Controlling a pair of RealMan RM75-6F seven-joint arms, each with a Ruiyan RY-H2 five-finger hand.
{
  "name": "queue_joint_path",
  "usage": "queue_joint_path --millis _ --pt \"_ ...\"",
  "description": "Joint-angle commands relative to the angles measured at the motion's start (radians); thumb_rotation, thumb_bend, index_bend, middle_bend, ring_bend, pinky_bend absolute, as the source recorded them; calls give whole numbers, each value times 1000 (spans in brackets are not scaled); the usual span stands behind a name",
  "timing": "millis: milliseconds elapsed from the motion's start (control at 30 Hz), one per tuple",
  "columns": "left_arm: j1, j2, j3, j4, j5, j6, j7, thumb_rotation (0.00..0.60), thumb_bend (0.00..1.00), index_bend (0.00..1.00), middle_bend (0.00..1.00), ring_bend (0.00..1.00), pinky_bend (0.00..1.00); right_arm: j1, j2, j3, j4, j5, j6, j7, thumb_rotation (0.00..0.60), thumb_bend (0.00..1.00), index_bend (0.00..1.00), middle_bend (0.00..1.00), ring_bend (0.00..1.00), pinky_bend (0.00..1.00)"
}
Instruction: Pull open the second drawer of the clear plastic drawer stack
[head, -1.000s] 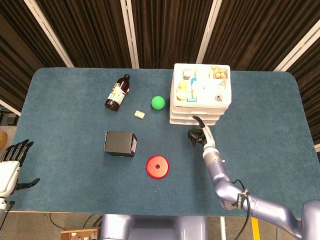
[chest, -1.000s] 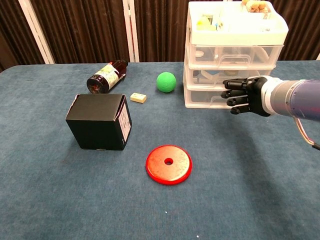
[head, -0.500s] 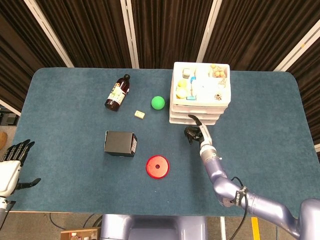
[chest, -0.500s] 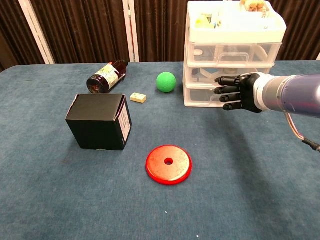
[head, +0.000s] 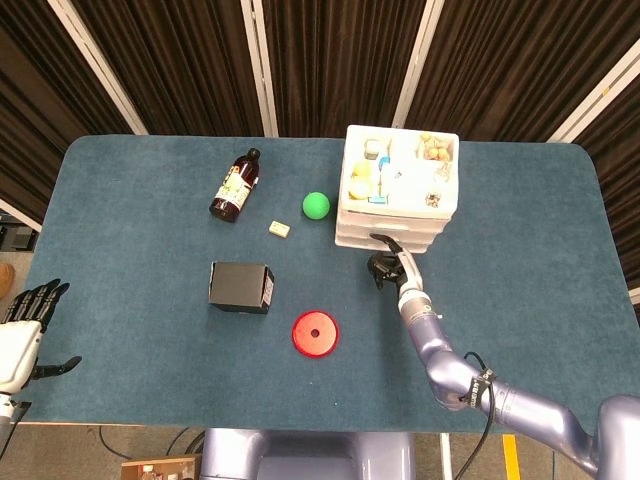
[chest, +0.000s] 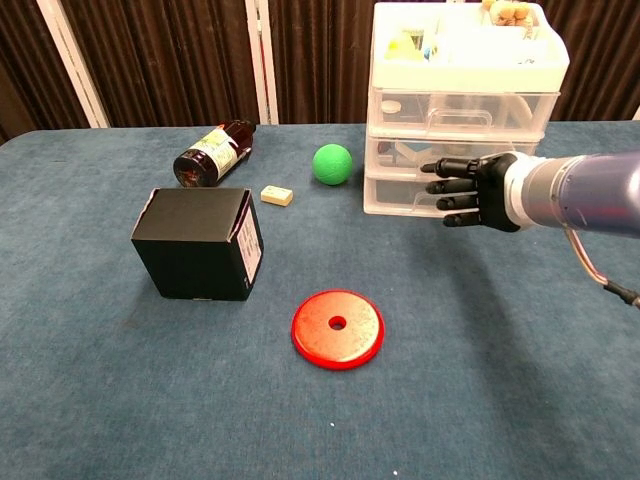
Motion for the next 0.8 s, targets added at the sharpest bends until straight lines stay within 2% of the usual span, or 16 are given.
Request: queue_joint_path --millis 33,333,400,467,533,800 --pt "0 -1 0 0 1 2 2 600 28 6 0 0 11 -8 1 -7 -12 -8 -3 3 600 818 222 791 798 819" --pt "0 -2 1 -2 2 3 7 600 28 7 0 0 11 -47 16 -29 -83 -61 4 22 600 819 222 791 798 819" --pt "0 -2 1 -2 2 4 9 600 29 7 0 0 11 -56 18 -36 -99 -77 10 24 600 819 191 788 793 813" --pt "0 -2 0 -2 1 4 10 600 30 7 0 0 11 -66 22 -46 -113 -97 21 23 600 816 79 771 778 795" --pt "0 -2 0 -2 0 5 11 600 30 7 0 0 11 -74 25 -61 -124 -124 36 15 600 805 12 748 760 780" --pt "0 -2 0 -2 0 6 14 600 30 7 0 0 11 -129 46 -125 -193 -224 96 -4 600 765 0 704 723 760"
